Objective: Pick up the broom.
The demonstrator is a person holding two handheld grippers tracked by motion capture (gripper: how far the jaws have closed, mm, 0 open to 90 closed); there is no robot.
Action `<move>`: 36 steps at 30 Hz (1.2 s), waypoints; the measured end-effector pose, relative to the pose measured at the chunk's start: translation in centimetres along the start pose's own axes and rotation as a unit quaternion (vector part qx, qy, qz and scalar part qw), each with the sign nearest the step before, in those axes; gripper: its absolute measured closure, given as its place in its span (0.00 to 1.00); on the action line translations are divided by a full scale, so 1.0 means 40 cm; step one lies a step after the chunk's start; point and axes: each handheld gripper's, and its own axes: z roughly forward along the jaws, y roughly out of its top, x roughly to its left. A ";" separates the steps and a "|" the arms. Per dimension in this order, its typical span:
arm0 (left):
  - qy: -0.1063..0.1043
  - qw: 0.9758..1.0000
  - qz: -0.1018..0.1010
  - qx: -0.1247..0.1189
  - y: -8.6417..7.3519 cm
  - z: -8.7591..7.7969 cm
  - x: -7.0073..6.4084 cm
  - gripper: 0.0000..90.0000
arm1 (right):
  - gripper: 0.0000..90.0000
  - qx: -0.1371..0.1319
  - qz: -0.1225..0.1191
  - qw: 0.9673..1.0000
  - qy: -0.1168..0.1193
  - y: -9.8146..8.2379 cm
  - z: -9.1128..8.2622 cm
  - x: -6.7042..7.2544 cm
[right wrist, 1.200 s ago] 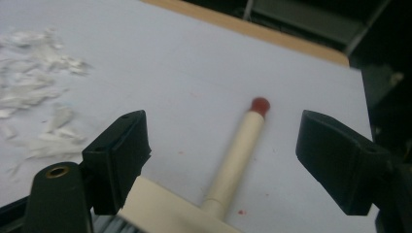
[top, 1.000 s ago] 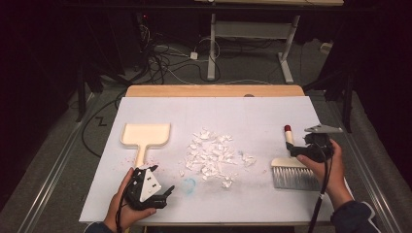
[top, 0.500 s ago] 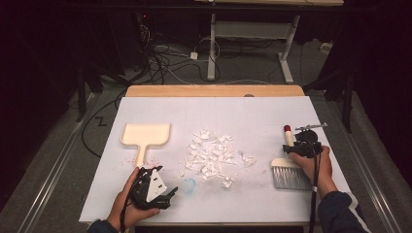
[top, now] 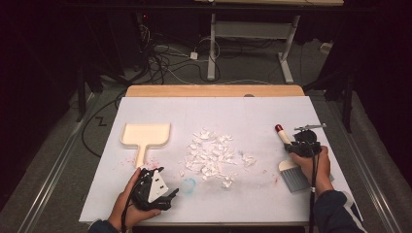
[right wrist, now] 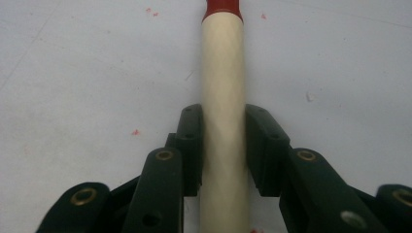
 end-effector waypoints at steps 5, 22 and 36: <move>-0.002 1.000 0.000 -0.002 0.002 0.002 0.004 0.19 | 0.79 -0.008 -0.002 1.000 0.001 -0.004 -0.002 -0.001; -0.013 1.000 0.006 -0.017 0.027 0.015 0.009 0.19 | 0.79 -0.210 -0.037 0.976 0.043 -0.061 -0.202 0.002; -0.037 0.995 -0.009 -0.096 0.159 -0.001 0.006 0.19 | 0.79 -0.317 -0.017 0.947 0.056 -0.047 -0.326 0.075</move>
